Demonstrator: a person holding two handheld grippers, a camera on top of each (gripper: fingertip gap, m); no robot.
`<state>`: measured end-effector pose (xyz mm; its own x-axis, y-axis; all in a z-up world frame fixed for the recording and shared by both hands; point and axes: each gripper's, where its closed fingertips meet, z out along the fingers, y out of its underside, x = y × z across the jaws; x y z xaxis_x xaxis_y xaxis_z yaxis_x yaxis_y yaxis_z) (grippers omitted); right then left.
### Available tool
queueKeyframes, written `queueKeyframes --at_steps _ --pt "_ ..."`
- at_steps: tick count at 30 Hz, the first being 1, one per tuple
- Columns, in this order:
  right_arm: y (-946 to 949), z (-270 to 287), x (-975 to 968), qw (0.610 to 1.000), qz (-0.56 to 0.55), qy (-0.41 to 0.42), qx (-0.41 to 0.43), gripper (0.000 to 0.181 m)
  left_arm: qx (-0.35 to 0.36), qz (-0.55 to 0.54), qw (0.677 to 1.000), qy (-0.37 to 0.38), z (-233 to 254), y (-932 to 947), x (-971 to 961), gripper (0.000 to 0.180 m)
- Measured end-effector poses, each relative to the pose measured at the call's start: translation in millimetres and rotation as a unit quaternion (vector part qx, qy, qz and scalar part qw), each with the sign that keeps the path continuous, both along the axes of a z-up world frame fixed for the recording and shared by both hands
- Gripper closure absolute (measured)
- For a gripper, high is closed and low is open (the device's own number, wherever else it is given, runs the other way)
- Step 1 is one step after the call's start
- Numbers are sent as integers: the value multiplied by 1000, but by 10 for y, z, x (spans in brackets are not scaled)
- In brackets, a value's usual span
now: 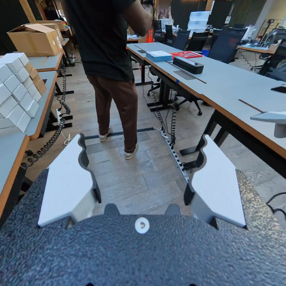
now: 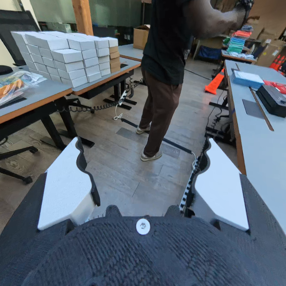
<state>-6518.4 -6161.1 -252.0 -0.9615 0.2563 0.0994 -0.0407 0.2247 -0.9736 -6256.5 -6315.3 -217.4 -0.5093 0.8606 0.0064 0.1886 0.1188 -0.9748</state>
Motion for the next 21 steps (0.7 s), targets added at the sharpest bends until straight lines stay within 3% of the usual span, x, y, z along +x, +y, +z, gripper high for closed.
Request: queueKeyframes --at_steps 9,21 --pt "-2238 174 -1178 998 43 35 -3 39 0 16 1000 20 -257 -2126 -1311 48" --pt "-4268 129 -3635 992 -128 9 21 41 -5 -119 993 19 7 -5087 -3791 48"
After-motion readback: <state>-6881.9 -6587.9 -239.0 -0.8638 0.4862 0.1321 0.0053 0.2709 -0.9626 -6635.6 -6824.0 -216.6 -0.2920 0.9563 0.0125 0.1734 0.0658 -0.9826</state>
